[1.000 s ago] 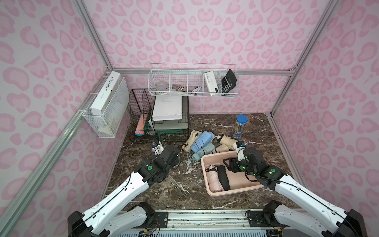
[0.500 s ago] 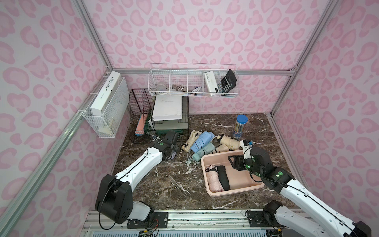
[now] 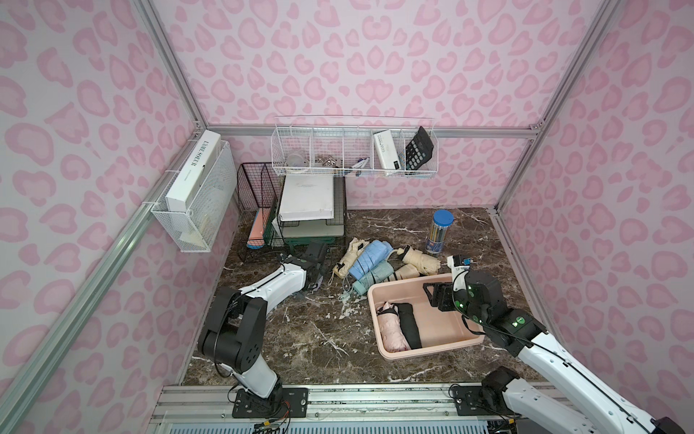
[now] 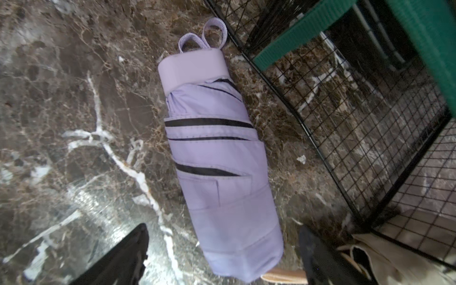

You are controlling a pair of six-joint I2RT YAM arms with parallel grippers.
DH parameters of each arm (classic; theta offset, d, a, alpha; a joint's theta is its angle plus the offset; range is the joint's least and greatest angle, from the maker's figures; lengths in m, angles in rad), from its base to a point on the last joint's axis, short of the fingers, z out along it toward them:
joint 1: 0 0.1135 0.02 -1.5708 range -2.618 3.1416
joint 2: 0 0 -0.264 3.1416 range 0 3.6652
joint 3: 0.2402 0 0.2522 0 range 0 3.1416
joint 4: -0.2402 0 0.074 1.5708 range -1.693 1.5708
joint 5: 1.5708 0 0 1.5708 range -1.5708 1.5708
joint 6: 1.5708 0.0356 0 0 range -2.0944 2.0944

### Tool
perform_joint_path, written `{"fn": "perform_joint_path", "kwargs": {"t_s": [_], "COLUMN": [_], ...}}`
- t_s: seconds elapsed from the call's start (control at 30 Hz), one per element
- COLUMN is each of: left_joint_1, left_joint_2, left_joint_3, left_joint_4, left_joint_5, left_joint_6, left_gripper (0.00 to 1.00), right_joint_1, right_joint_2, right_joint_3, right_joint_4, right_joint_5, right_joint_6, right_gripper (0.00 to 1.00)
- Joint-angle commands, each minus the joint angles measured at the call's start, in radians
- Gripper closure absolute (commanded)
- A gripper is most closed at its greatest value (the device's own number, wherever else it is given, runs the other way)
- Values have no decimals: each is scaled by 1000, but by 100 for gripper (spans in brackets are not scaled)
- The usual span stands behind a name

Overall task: Put the umbrella into the storage box
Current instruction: Move the umbrella to the center of the board.

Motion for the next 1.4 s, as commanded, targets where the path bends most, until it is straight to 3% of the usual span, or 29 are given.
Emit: {"fn": "perform_joint_path", "kwargs": {"t_s": [0.0,0.27,0.5,0.77,0.93,1.1,1.37], "left_joint_1": [17,75,86,71,34,-46,-71], "left_joint_2": [23,119,138,45,-70,-220,-301], "left_joint_3": [4,39,21,-132,-222,-279,-220], "left_joint_4": [35,37,6,-21,-83,-223,-380], "left_joint_5": [-10,20,69,115,125,110,4], "left_joint_6": [-29,-11,-72,-136,-143,-161,-98], "left_gripper": [5,4,17,33,35,29,2], "right_joint_1": [-1,-1,-1,-1,-2,-2,-2], "right_joint_2": [-4,-33,-35,-31,-23,-12,-18], "right_joint_3": [12,-16,-17,-35,-31,-21,-19], "right_joint_4": [-19,-10,-20,9,14,14,24], "right_joint_5": [1,-4,-1,-28,-24,-25,-23], "right_joint_6": [-3,21,29,46,39,19,12], "right_gripper": [29,29,29,29,29,29,28]}}
